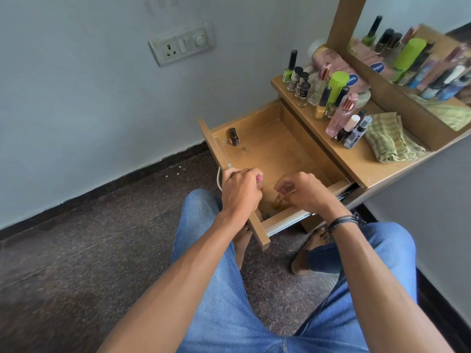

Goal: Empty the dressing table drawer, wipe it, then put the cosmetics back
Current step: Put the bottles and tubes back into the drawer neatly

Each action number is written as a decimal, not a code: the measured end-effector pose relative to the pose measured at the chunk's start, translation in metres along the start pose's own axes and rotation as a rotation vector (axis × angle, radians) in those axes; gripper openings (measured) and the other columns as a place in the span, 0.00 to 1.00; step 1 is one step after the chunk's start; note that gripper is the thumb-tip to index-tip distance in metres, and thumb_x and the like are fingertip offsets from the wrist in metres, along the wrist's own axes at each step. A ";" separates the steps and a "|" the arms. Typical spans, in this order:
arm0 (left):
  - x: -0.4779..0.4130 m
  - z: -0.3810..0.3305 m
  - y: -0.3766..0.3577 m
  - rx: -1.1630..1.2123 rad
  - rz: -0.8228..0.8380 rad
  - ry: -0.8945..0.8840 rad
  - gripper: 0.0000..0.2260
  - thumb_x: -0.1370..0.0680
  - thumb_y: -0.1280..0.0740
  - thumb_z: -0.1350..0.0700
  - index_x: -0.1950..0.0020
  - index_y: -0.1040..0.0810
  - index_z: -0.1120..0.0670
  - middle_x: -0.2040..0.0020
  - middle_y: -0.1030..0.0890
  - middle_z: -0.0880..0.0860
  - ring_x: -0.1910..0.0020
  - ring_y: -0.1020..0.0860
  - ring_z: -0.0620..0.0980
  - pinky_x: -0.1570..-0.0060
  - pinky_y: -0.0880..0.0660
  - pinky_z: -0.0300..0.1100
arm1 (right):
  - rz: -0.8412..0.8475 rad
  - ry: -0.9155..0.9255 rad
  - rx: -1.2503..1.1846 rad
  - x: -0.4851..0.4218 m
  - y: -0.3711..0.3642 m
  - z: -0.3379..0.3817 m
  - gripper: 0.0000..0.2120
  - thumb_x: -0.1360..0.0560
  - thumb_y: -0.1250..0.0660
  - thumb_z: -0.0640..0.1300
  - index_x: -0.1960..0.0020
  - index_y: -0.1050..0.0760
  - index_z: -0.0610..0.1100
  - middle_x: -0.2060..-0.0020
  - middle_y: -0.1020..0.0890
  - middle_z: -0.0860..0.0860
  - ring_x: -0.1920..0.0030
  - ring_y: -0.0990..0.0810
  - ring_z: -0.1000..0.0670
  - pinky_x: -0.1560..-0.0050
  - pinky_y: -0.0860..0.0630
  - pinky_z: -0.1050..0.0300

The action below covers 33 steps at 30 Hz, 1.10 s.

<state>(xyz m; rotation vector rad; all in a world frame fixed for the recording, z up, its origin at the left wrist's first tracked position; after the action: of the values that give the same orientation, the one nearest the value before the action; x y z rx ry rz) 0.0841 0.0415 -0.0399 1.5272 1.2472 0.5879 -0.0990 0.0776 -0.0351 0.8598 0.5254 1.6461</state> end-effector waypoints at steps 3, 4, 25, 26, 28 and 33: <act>0.000 -0.001 0.001 -0.033 0.015 0.004 0.07 0.26 0.25 0.57 0.50 0.17 0.48 0.58 0.14 0.45 0.59 0.20 0.45 0.48 0.39 0.42 | -0.071 -0.010 -0.014 0.001 -0.007 0.001 0.14 0.26 0.27 0.33 0.46 0.18 0.51 0.51 0.16 0.53 0.51 0.17 0.52 0.49 0.16 0.51; 0.000 -0.002 0.001 -0.047 0.020 0.002 0.07 0.26 0.25 0.56 0.50 0.18 0.48 0.58 0.14 0.45 0.59 0.20 0.45 0.48 0.38 0.43 | -0.083 0.004 -0.015 0.002 -0.010 0.003 0.14 0.26 0.26 0.34 0.46 0.18 0.50 0.52 0.16 0.53 0.51 0.17 0.52 0.49 0.16 0.51; -0.070 0.042 0.028 -0.151 0.380 -0.109 0.03 0.23 0.28 0.53 0.55 0.17 0.46 0.57 0.16 0.41 0.47 0.22 0.45 0.37 0.36 0.47 | -0.324 0.095 -0.021 -0.030 -0.053 0.046 0.06 0.26 0.27 0.39 0.52 0.20 0.48 0.56 0.19 0.52 0.57 0.19 0.48 0.53 0.19 0.46; -0.069 0.040 0.028 -0.167 0.390 -0.111 0.04 0.23 0.29 0.55 0.54 0.17 0.46 0.58 0.17 0.42 0.48 0.22 0.46 0.36 0.38 0.46 | -0.316 0.079 -0.020 -0.031 -0.054 0.045 0.07 0.26 0.27 0.39 0.53 0.20 0.49 0.56 0.20 0.52 0.57 0.19 0.48 0.53 0.19 0.45; -0.067 0.038 0.027 -0.174 0.415 -0.092 0.08 0.22 0.32 0.58 0.51 0.16 0.46 0.61 0.18 0.42 0.50 0.21 0.46 0.35 0.41 0.45 | -0.291 0.056 -0.015 -0.034 -0.055 0.040 0.07 0.25 0.28 0.40 0.55 0.21 0.52 0.55 0.20 0.53 0.57 0.20 0.49 0.52 0.19 0.46; -0.066 0.041 0.025 -0.124 0.432 -0.068 0.11 0.22 0.35 0.59 0.48 0.15 0.47 0.61 0.16 0.42 0.48 0.20 0.44 0.30 0.45 0.44 | -0.192 0.011 0.002 -0.039 -0.059 0.034 0.08 0.20 0.31 0.49 0.46 0.16 0.48 0.51 0.15 0.49 0.55 0.17 0.48 0.50 0.17 0.46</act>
<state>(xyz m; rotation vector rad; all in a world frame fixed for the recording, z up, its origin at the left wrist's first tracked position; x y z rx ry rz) 0.1059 -0.0335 -0.0165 1.7053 0.8133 0.8670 -0.0321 0.0513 -0.0667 0.7775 0.5986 1.4756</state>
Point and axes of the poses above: each hand's wrist, its own x-axis away from the middle knuckle, its own y-axis out of the back of the hand, z = x × y, the point moved 1 cm from there along -x, towards the middle knuckle
